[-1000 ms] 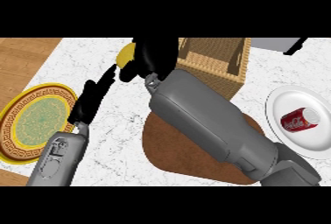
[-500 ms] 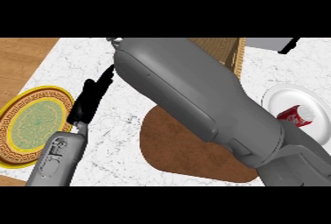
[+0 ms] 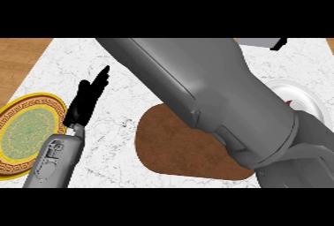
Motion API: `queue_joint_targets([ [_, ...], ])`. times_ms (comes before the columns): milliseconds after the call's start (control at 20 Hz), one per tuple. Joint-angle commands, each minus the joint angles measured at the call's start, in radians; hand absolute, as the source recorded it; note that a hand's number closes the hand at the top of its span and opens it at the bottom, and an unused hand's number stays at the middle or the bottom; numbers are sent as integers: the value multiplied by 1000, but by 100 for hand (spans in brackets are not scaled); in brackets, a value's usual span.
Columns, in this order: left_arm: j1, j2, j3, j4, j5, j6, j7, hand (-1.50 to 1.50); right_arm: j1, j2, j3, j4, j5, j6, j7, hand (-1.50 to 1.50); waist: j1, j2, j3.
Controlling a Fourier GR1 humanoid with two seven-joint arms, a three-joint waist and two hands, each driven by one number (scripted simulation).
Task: Pick the lemon from the cutting board and place it in the basket
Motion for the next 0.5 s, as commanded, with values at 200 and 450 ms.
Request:
queue_joint_targets([
  [200,30,31,31,-17,9,-3,-19,0,-98,5,12,258,7,213,114,150,-35,1,2],
  [450,22,35,57,18,6,20,-30,0,-107,5,6,327,6,254,91,150,-89,-6,5],
])
